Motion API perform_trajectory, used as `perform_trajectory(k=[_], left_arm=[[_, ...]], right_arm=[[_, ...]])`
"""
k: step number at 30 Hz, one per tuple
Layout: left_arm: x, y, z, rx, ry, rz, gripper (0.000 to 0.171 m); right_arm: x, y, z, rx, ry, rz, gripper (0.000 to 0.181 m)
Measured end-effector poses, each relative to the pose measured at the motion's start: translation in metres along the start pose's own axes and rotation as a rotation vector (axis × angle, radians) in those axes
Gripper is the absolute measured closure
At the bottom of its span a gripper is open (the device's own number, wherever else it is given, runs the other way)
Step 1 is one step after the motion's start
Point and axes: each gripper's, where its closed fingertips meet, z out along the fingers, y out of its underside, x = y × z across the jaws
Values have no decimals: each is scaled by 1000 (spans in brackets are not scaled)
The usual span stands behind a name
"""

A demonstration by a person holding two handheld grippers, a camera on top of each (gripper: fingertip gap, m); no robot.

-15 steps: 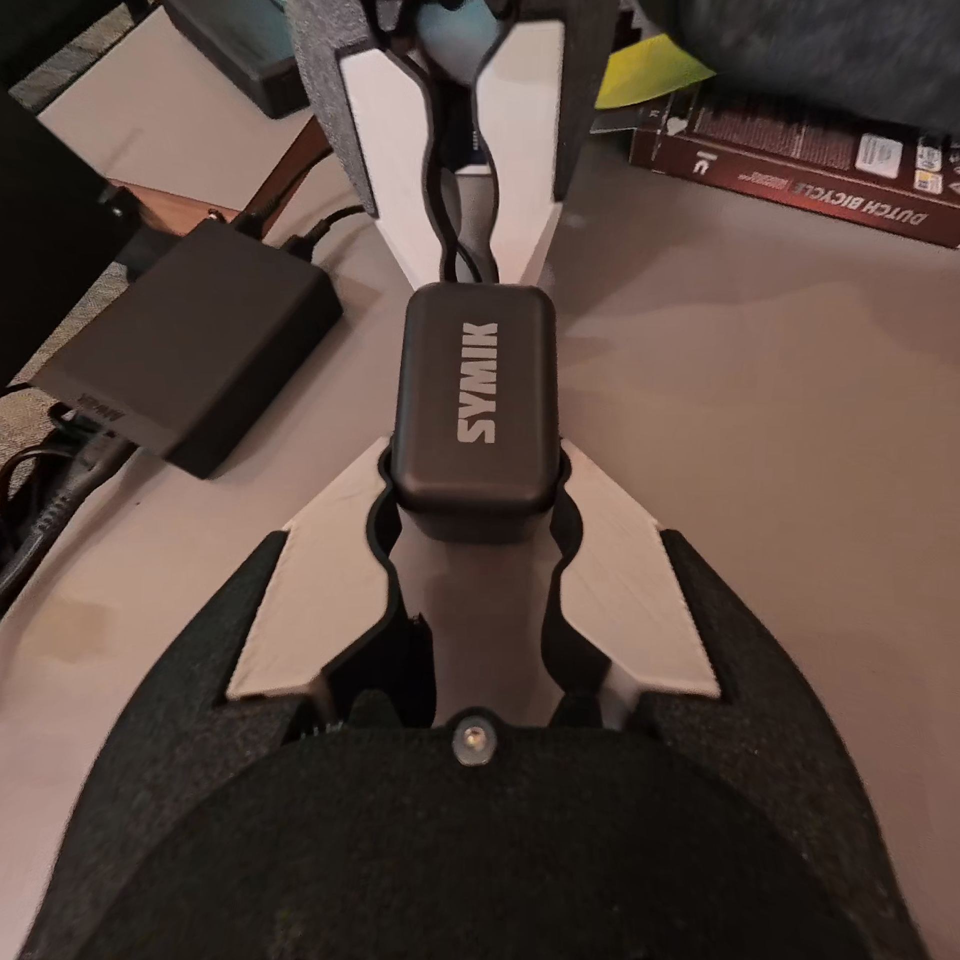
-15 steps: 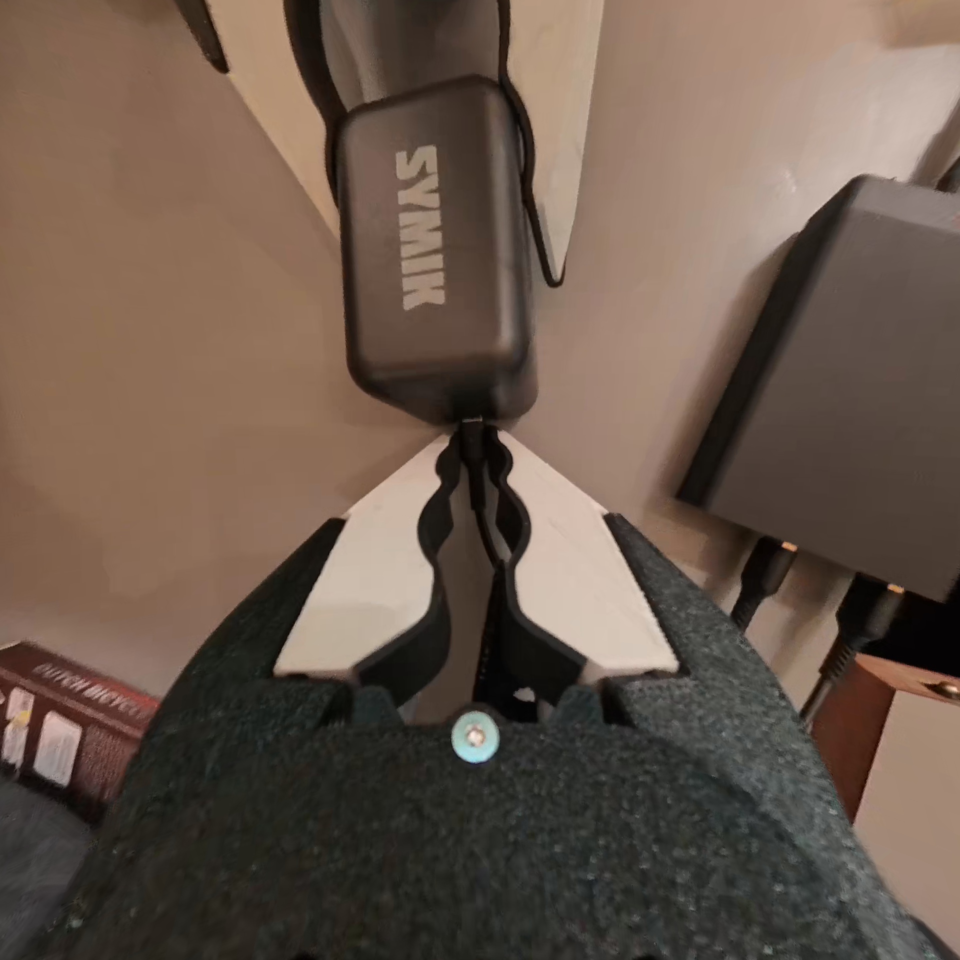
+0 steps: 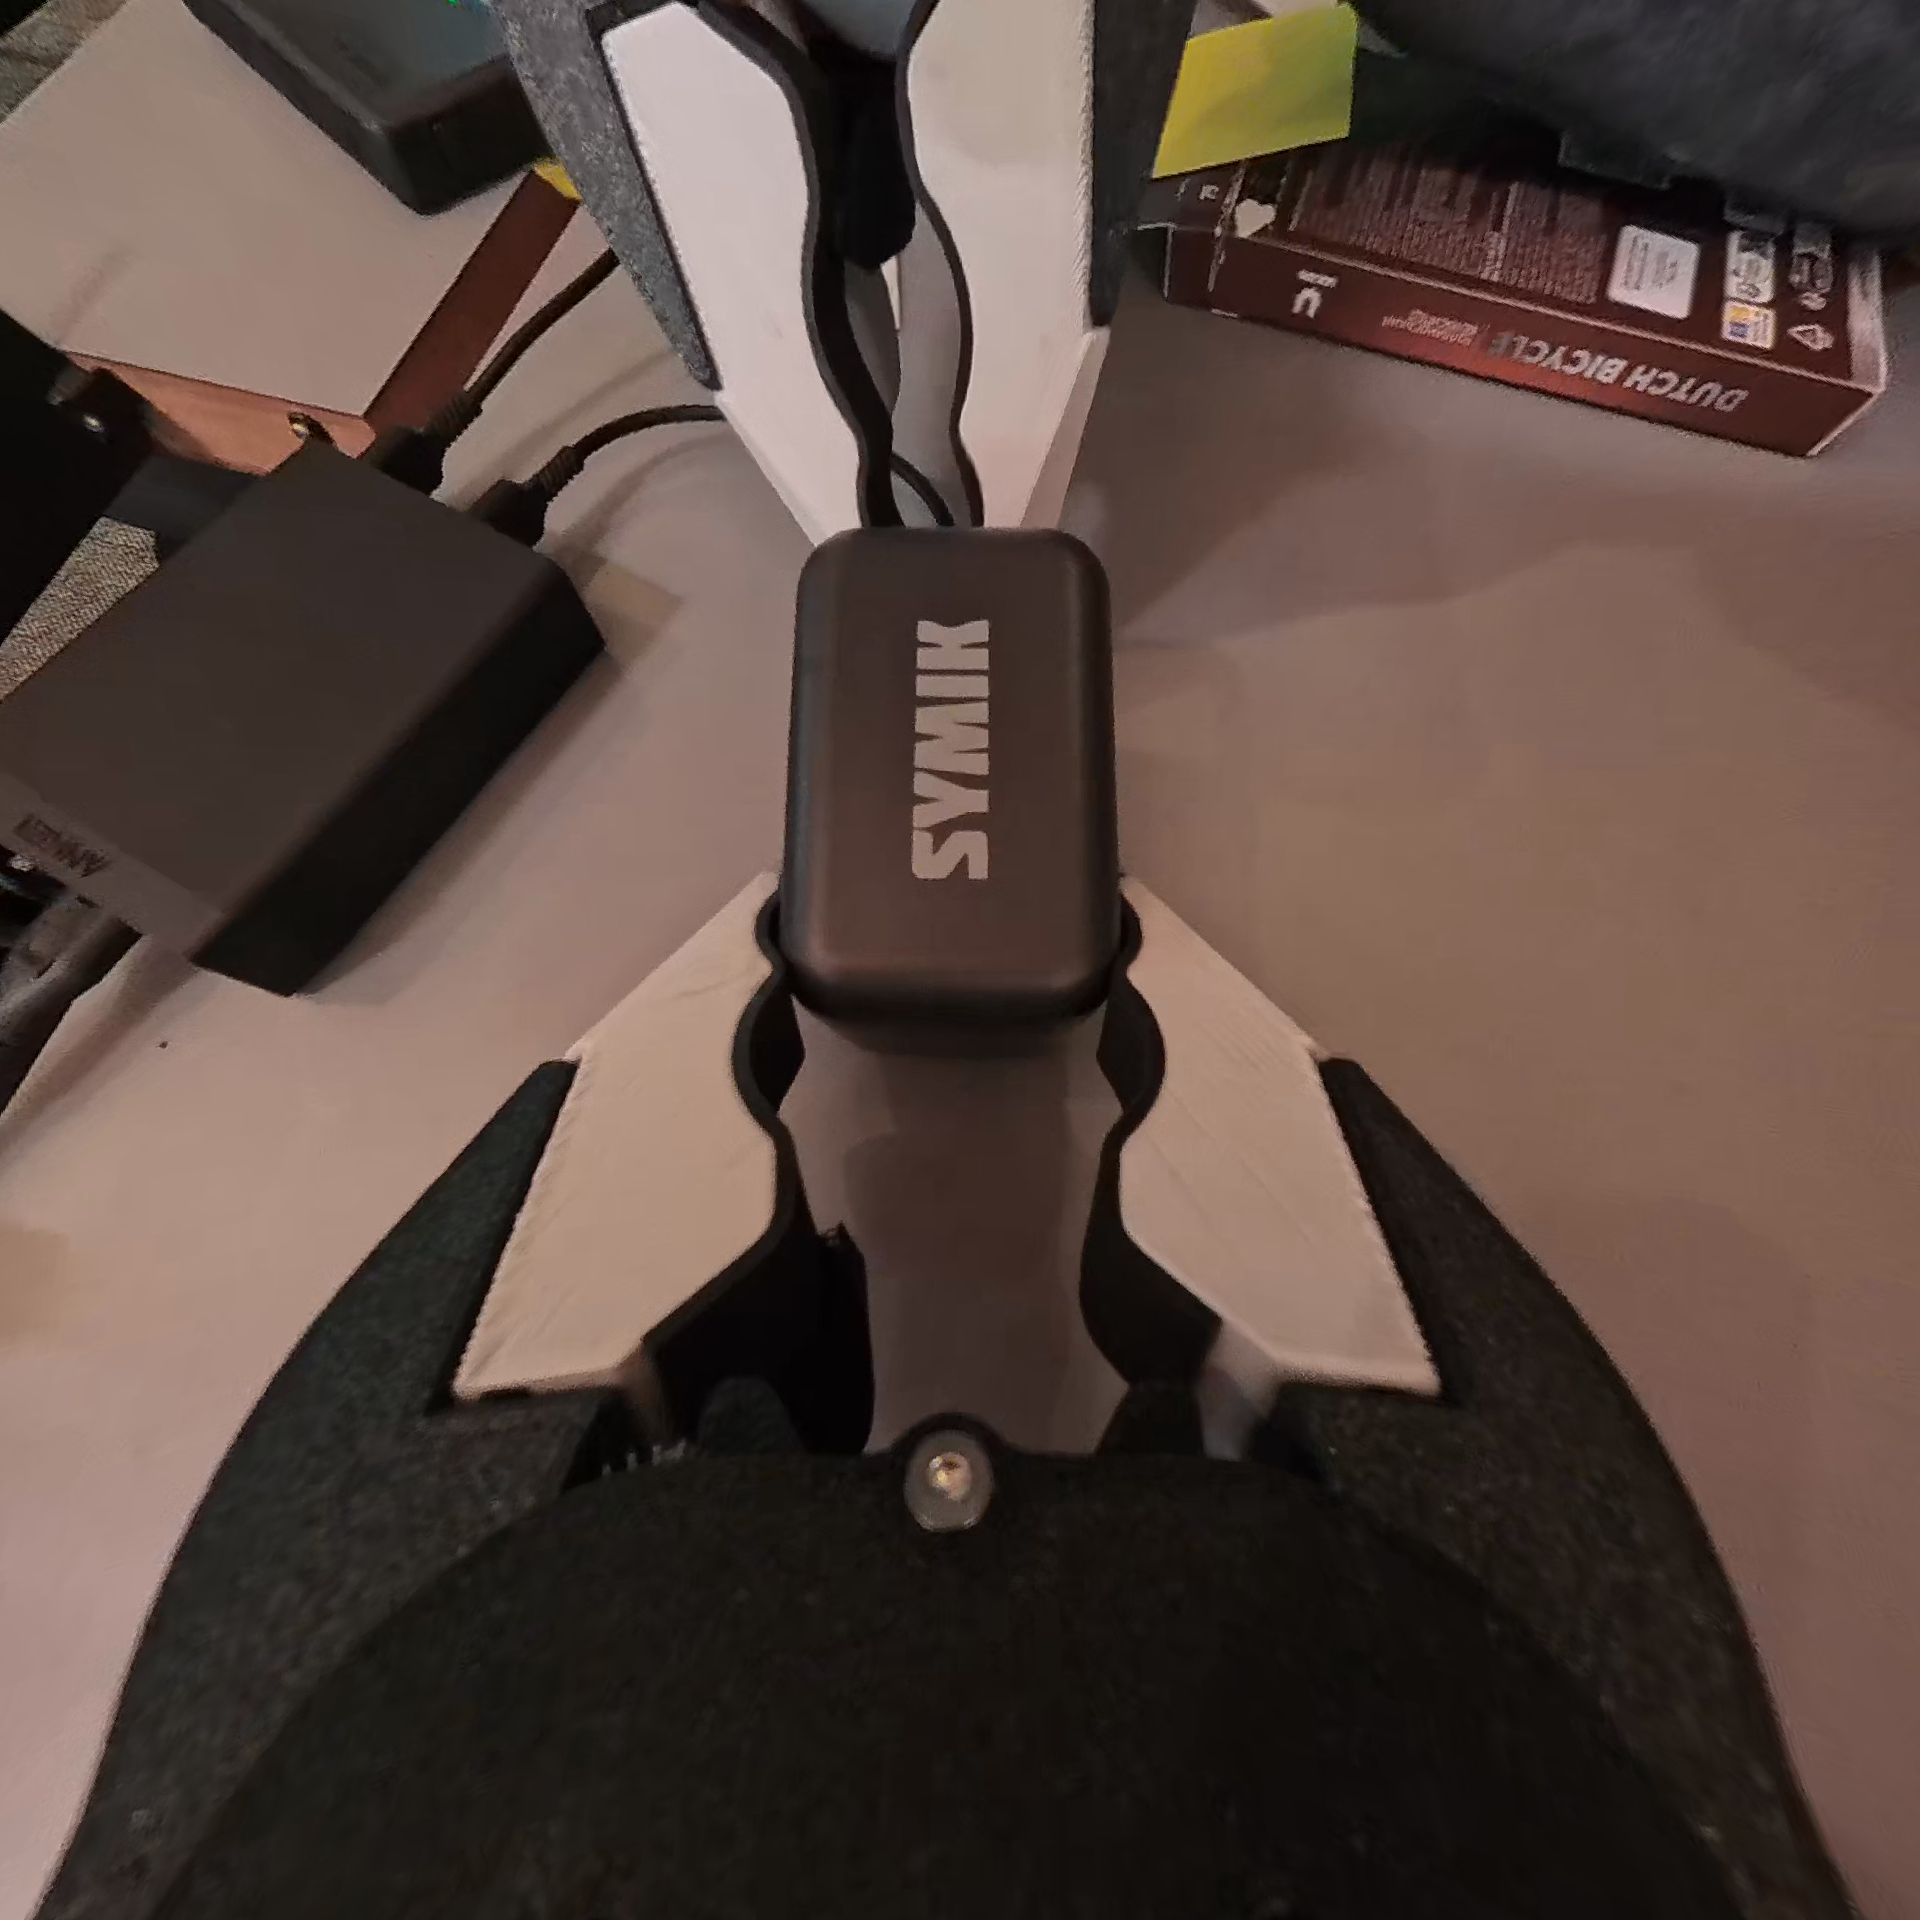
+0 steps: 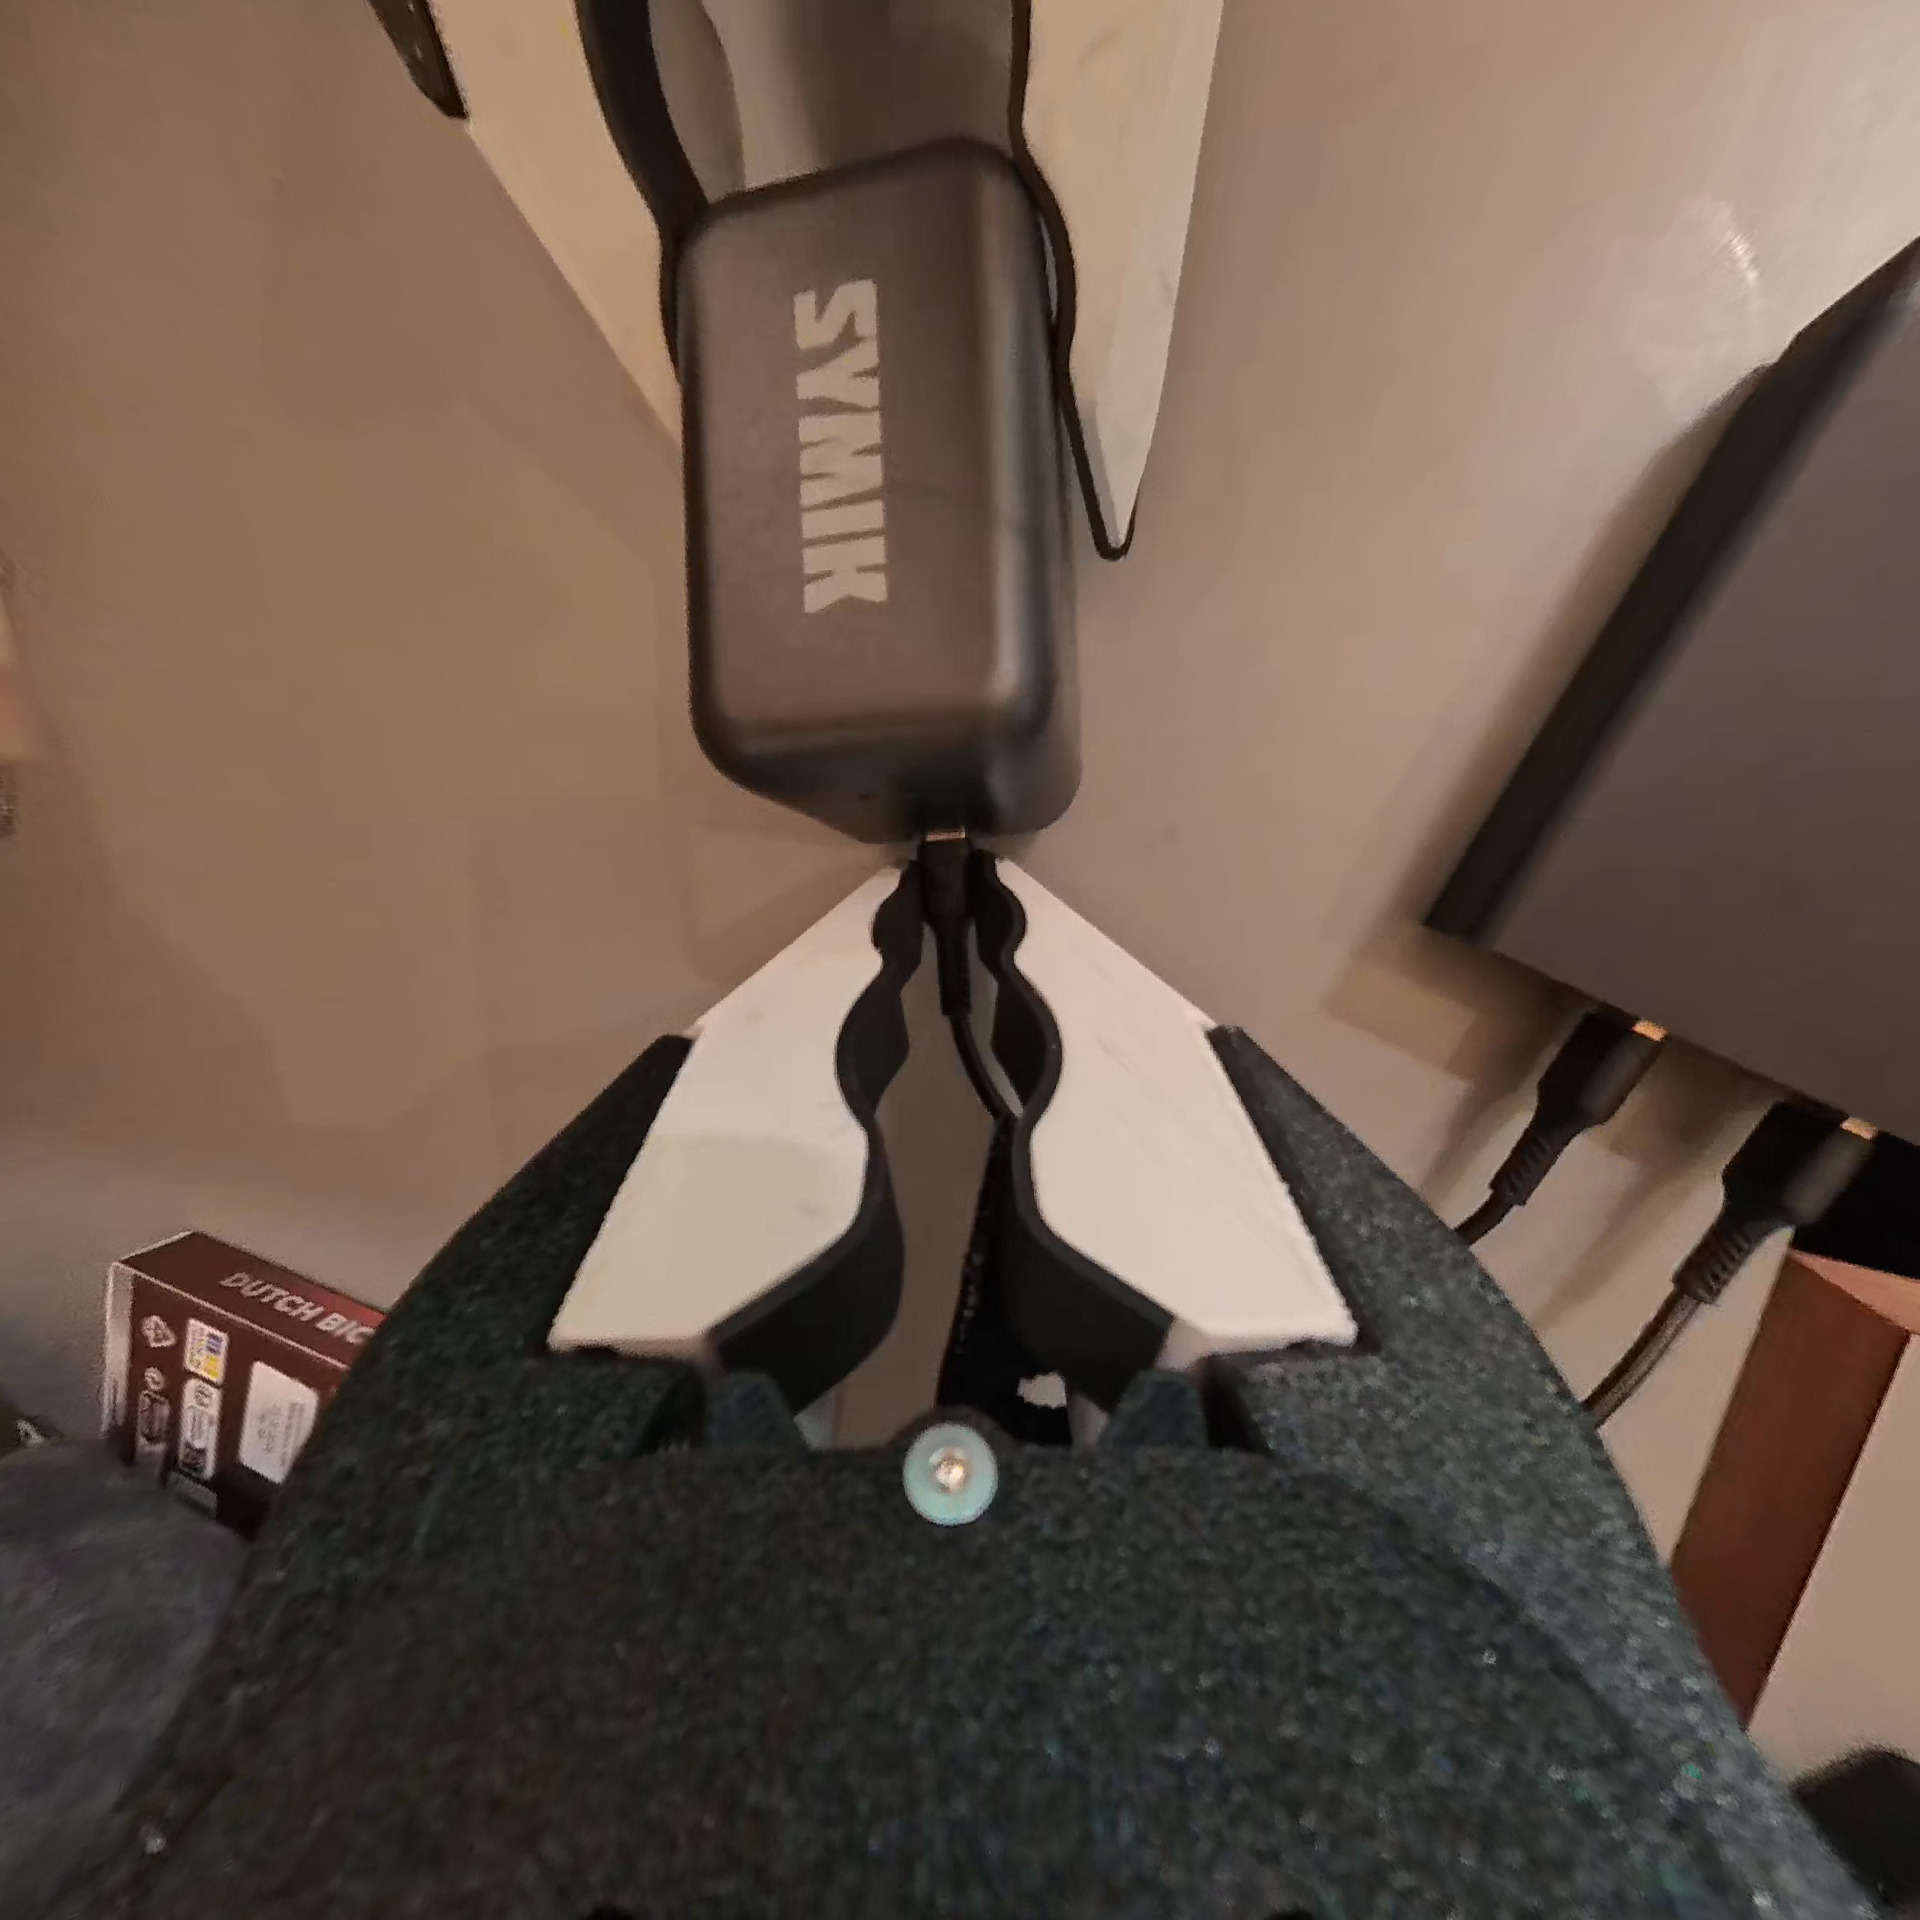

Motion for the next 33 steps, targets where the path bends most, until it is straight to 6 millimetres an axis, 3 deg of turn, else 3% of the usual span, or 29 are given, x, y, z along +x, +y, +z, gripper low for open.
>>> perform_trajectory(k=[11,12,13,14,15,17,20,24,25,26,27,29,30,31,33], left_arm=[[6,6,-9,-5,42,-20,115],[5,10,-13,-19,33,-13,116],[1,17,-21,-40,13,-12,116],[-9,22,-29,-51,-25,-37,116],[-17,25,-32,-53,-64,-52,116],[-19,23,-31,-24,-70,-57,116],[-15,25,-33,-23,-49,-48,116],[-5,25,-32,-48,-22,-22,116],[1,25,-32,-55,-6,-15,115],[7,25,-32,-58,10,-12,115],[12,25,-31,-56,11,-8,115],[22,24,-29,-42,10,11,115],[30,25,-29,-37,29,16,115],[39,26,-30,-37,53,25,115],[57,28,-32,-40,113,44,115]], right_arm=[[-6,-10,-8,108,-70,42,172],[6,17,-8,-40,-8,89,171],[9,33,-10,-75,-2,141,172],[6,28,-17,-10,-27,191,172],[1,10,-27,93,-39,184,172],[7,3,-36,96,60,124,172],[33,37,-41,-35,224,110,171],[37,58,-44,-38,268,134,169],[35,66,-43,-61,256,173,161],[34,73,-42,-81,261,219,140],[31,76,-42,-84,254,254,135],[23,64,-50,-32,283,294,137],[17,49,-55,27,312,315,138],[9,27,-60,118,332,347,140],[-26,-26,-59,333,262,387,121]])
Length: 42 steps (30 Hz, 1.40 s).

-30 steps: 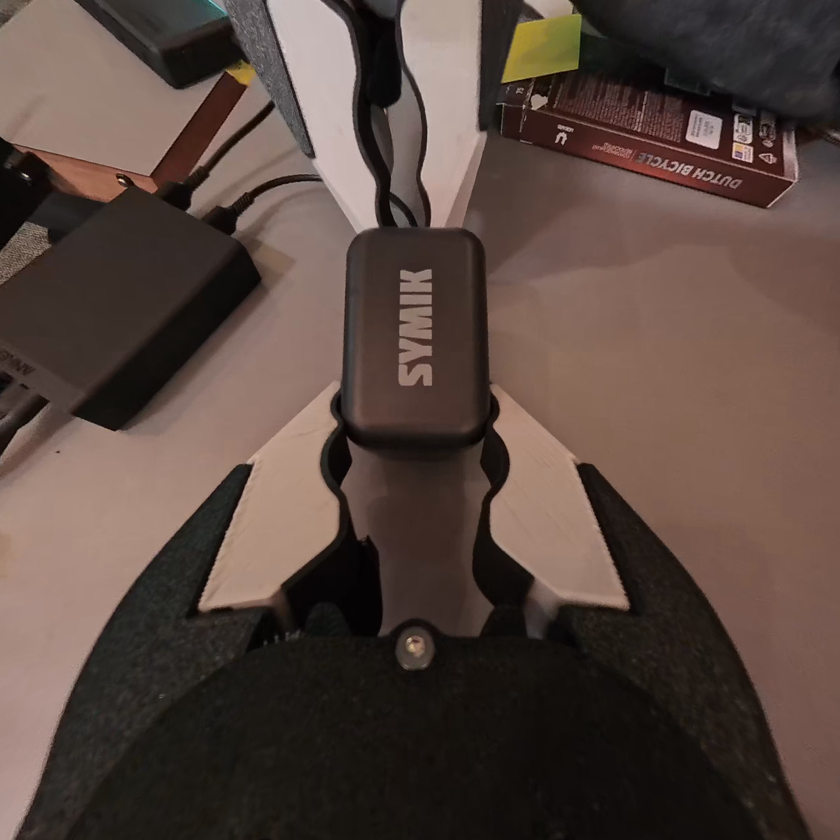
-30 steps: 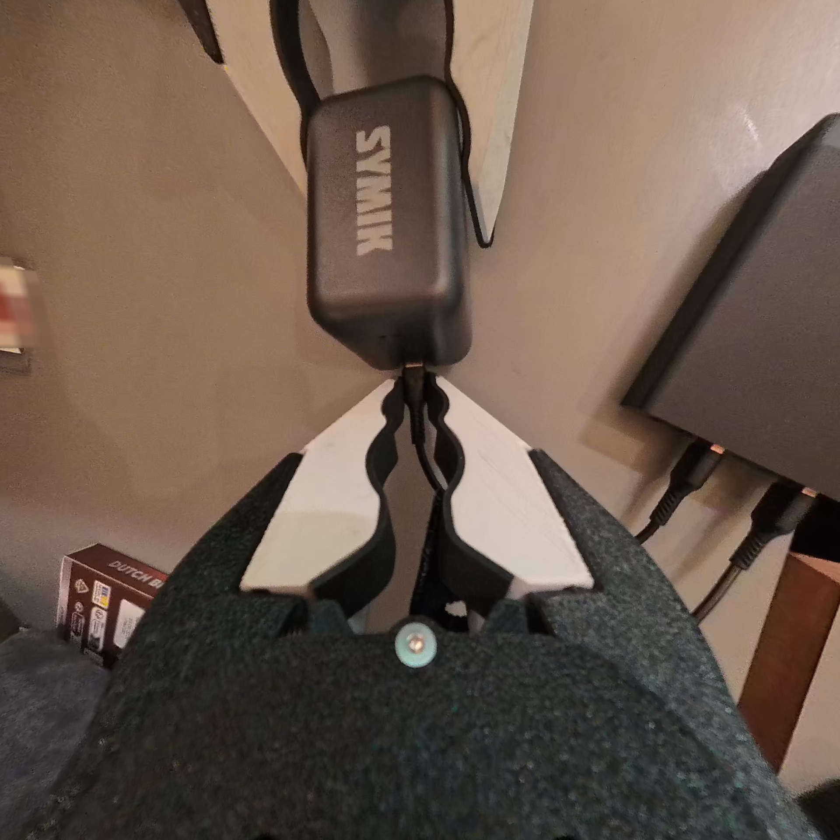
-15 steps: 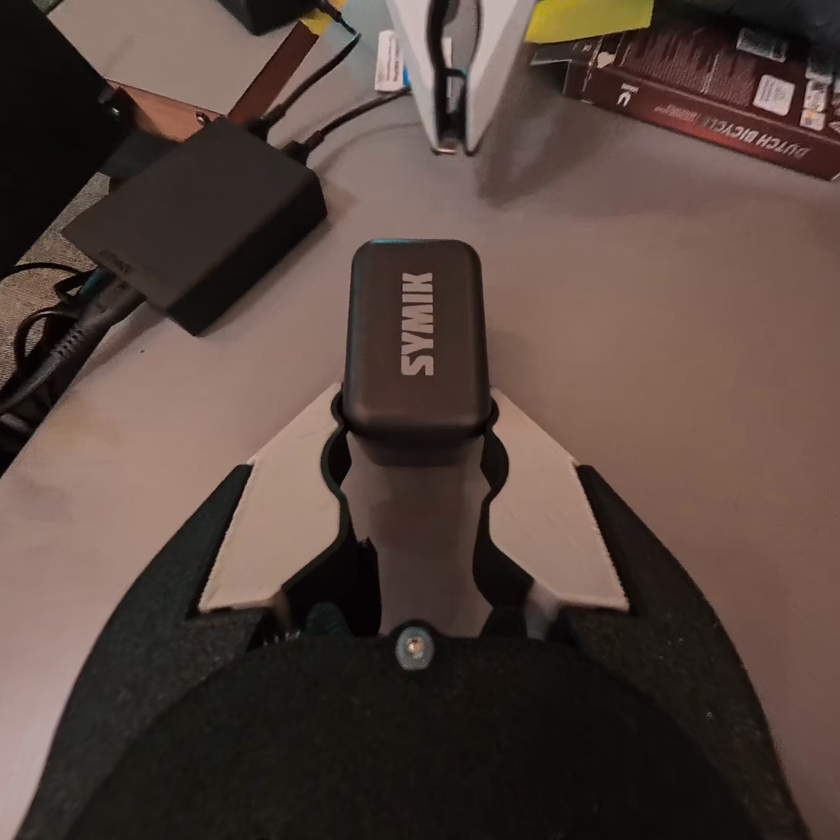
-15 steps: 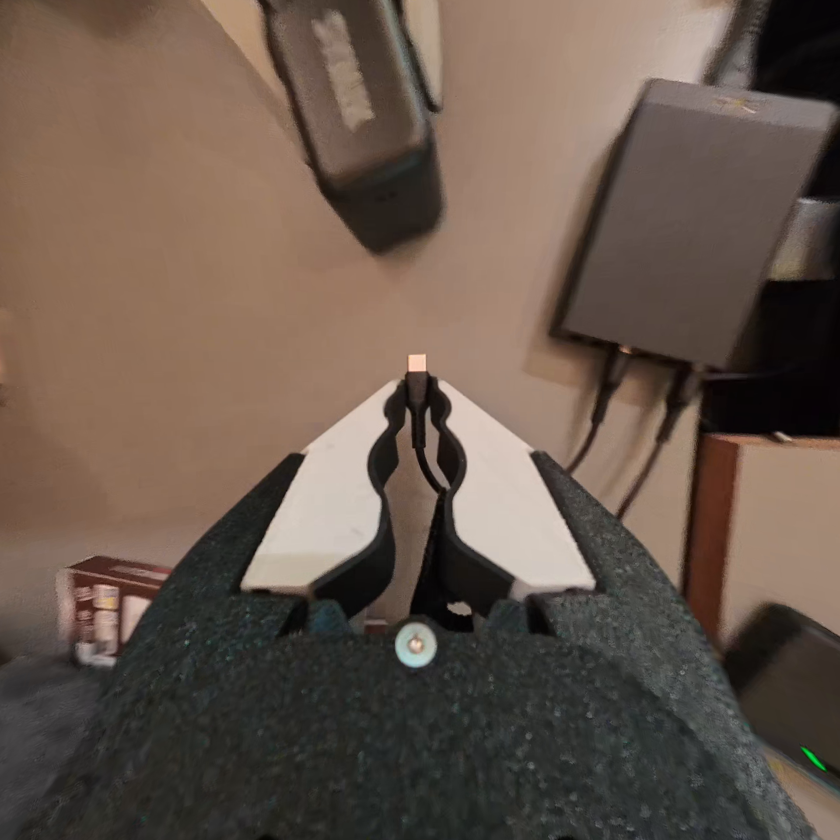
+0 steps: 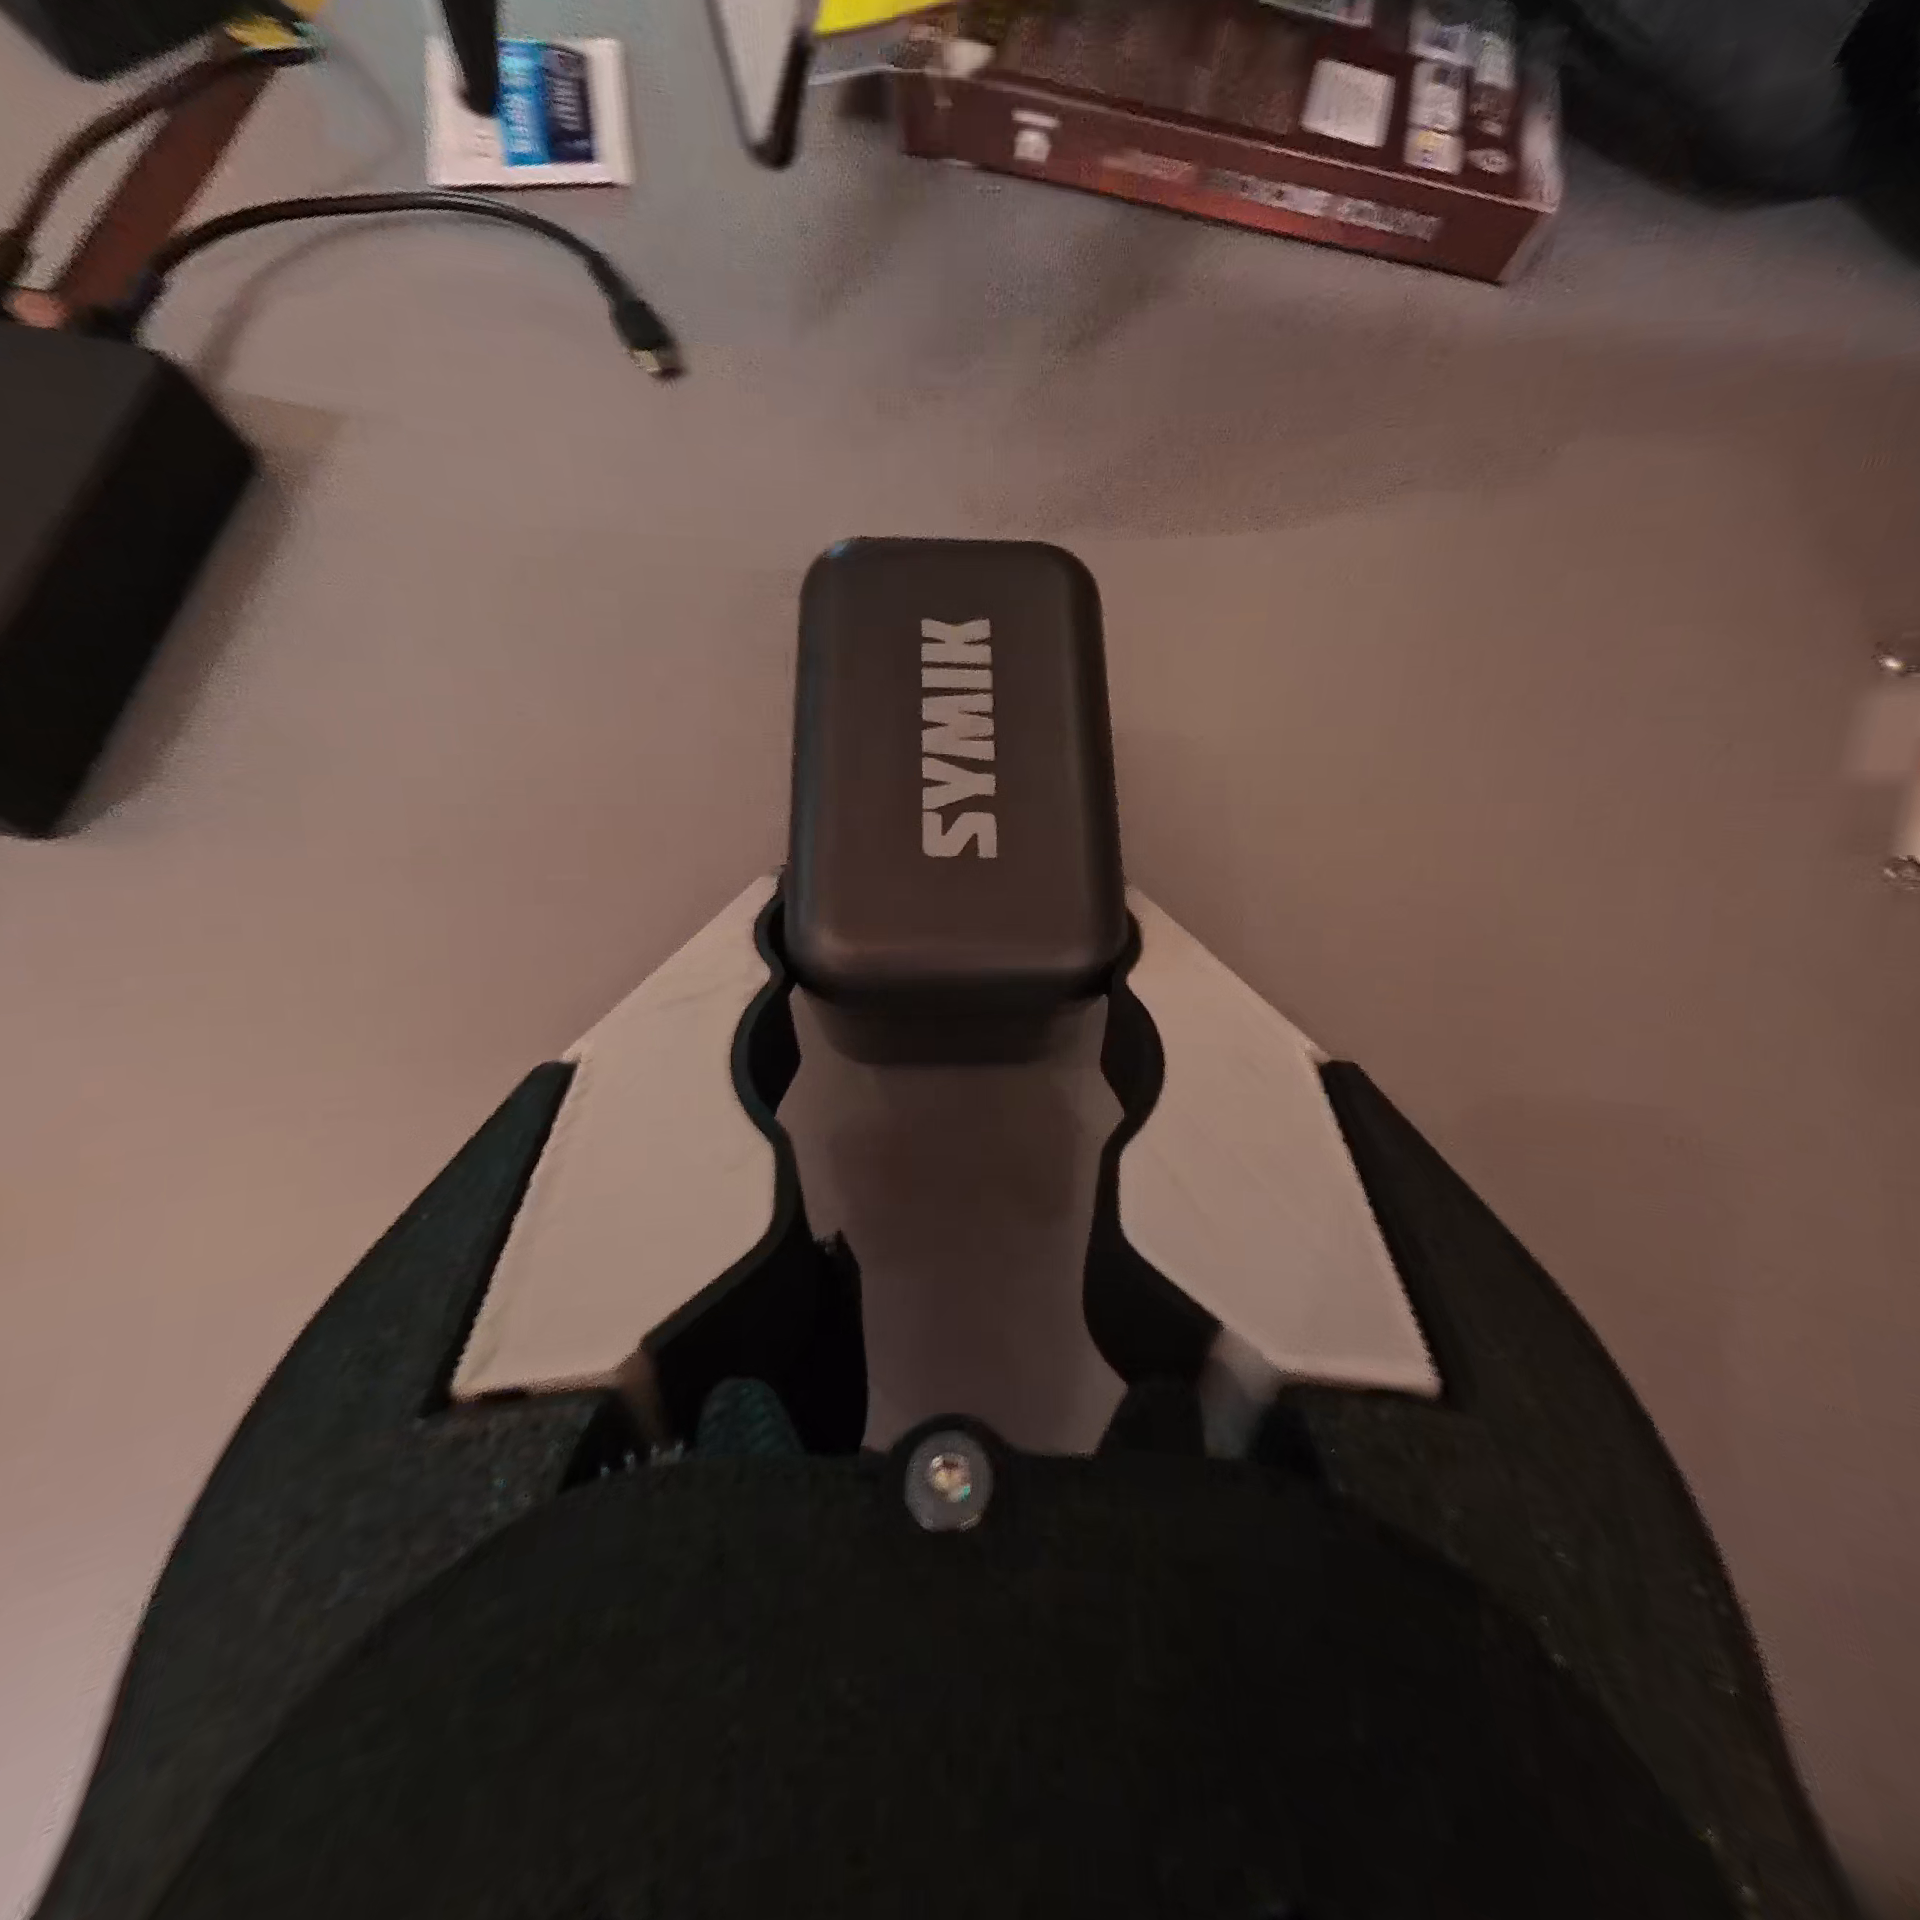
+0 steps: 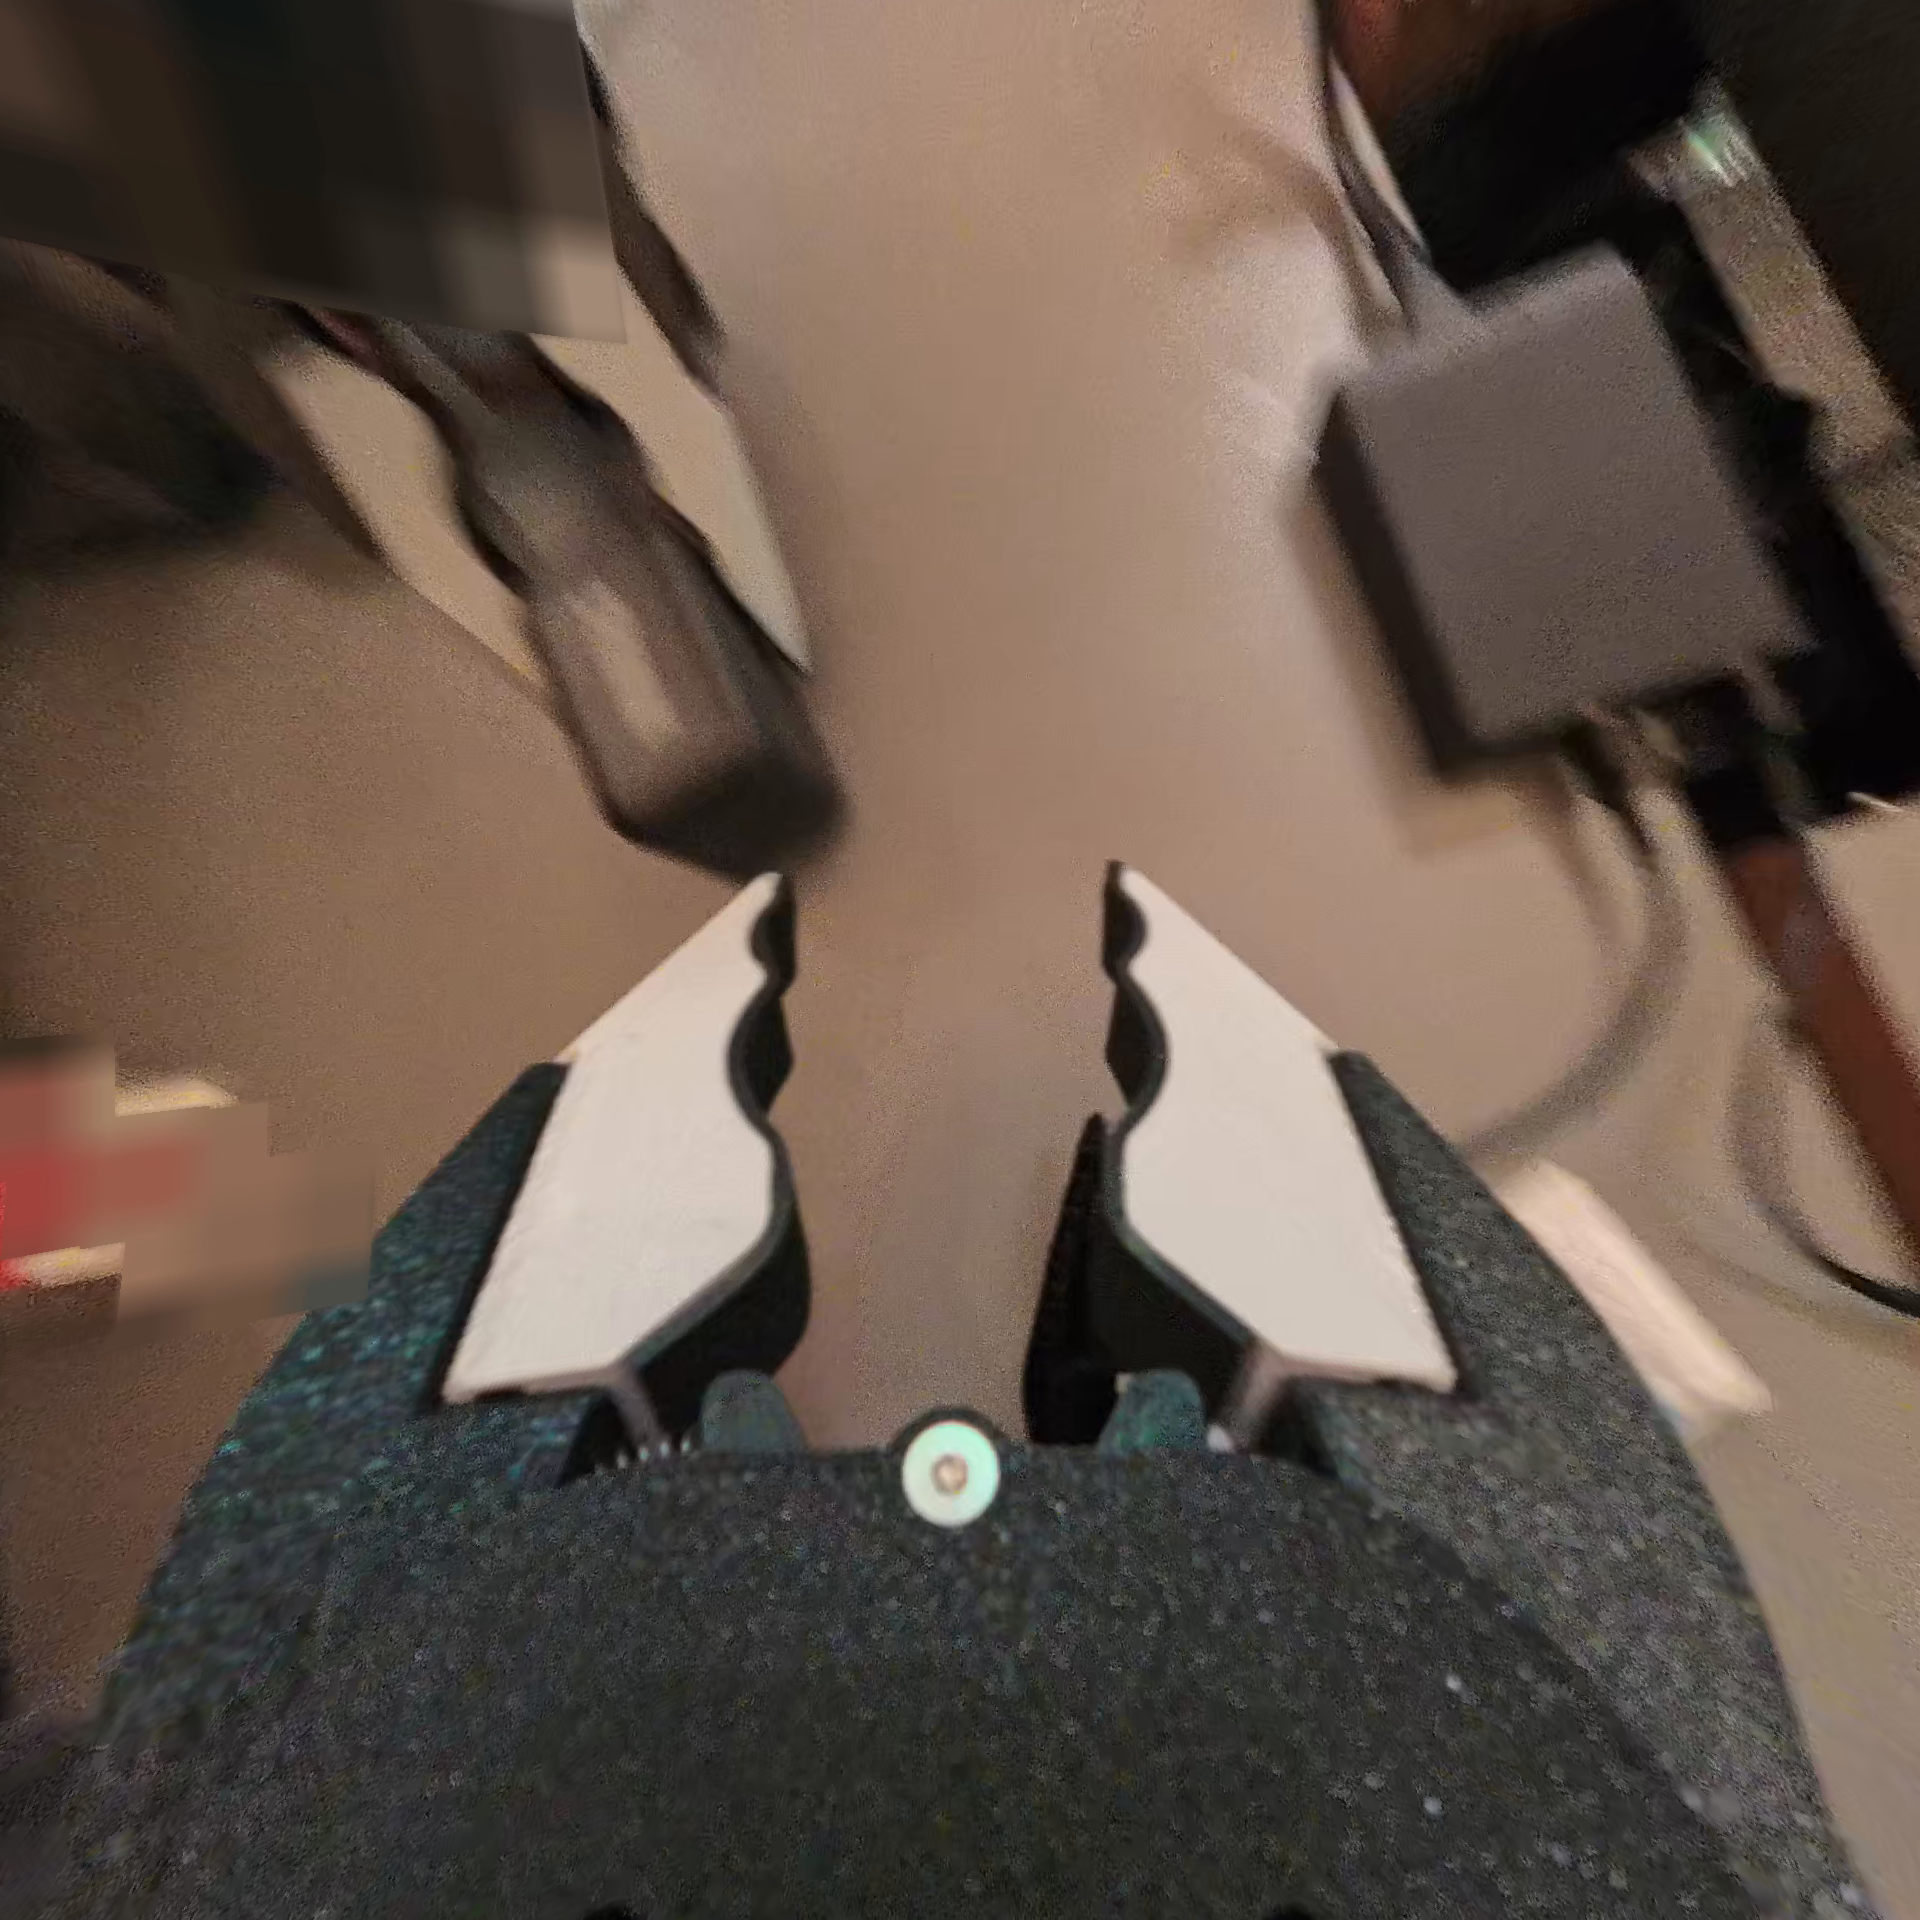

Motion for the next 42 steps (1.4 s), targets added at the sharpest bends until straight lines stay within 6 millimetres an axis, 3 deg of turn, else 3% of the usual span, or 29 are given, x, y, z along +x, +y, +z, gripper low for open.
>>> perform_trajectory(k=[2,4,5,7,11,13,20,24,26,28,32,34,39,42], left_arm=[[9,1,-1,8,8,6,115],[12,9,-4,-14,-15,-28,111],[13,15,-6,-34,-31,-67,95],[18,21,-16,-1,-67,-152,82],[19,14,-47,175,-236,-195,94],[24,16,-52,178,-263,-176,100],[8,13,-32,109,-303,-122,92],[5,7,-15,69,-218,-69,98],[7,8,-10,41,-198,-16,117],[9,8,-8,37,-169,11,117],[12,9,-9,38,-144,15,118],[15,10,-9,38,-129,30,117],[28,8,-6,38,-109,92,117],[30,9,-6,39,-108,104,117]], right_arm=[[-50,-19,11,155,-93,43,114],[-75,-18,27,215,-77,73,102],[-80,-15,33,248,-35,92,97],[-76,-11,39,349,87,135,105],[-65,7,44,523,304,160,122],[-82,10,49,502,206,162,122],[-78,-8,42,582,143,66,119],[-74,-22,48,515,113,-135,116],[-71,-15,59,393,95,-195,119],[-73,-6,68,298,49,-229,121],[-78,-4,69,307,8,-217,125],[-83,-5,65,319,-96,-83,127],[-85,-6,51,310,-536,547,128],[-82,-9,50,335,-641,772,127]])
